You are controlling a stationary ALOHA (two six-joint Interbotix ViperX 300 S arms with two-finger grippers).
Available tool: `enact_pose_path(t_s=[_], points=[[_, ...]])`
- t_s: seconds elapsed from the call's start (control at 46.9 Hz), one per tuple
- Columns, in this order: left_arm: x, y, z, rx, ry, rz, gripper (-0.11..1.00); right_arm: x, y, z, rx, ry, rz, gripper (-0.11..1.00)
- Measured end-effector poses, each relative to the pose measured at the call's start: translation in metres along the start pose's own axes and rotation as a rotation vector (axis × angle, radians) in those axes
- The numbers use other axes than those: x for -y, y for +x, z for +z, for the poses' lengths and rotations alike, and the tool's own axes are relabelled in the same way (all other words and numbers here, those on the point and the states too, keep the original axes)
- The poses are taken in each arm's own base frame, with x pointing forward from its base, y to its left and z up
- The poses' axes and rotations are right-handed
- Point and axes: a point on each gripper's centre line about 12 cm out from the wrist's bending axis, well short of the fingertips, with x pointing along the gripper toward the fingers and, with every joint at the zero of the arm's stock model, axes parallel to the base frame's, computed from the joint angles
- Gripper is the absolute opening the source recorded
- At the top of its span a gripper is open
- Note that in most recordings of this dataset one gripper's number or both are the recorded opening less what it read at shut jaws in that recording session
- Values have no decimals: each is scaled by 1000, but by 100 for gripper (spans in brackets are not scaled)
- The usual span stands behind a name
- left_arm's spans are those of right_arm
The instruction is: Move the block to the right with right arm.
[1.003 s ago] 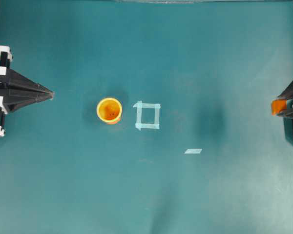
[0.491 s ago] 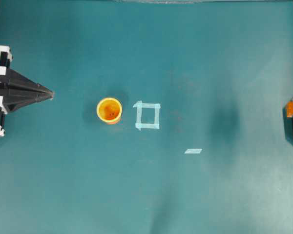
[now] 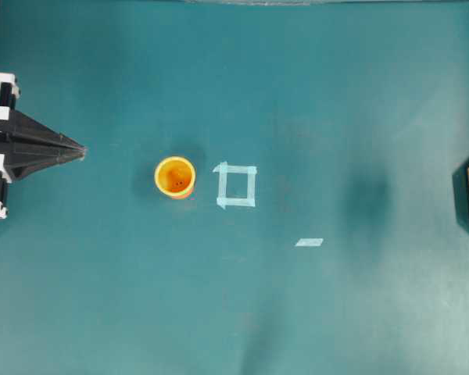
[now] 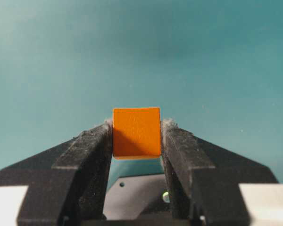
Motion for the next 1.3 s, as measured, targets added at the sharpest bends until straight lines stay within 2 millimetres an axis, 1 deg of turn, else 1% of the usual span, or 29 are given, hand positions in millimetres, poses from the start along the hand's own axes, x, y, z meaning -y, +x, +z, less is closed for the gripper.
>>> enact_pose_path(t_s=[0.32,1.301], points=[[0,0,0,-2,-32,0,0,0,-2,0,12,0,0,40],[0,0,1,2,-32,0,0,2,-3,0,17,-10,-16,40]])
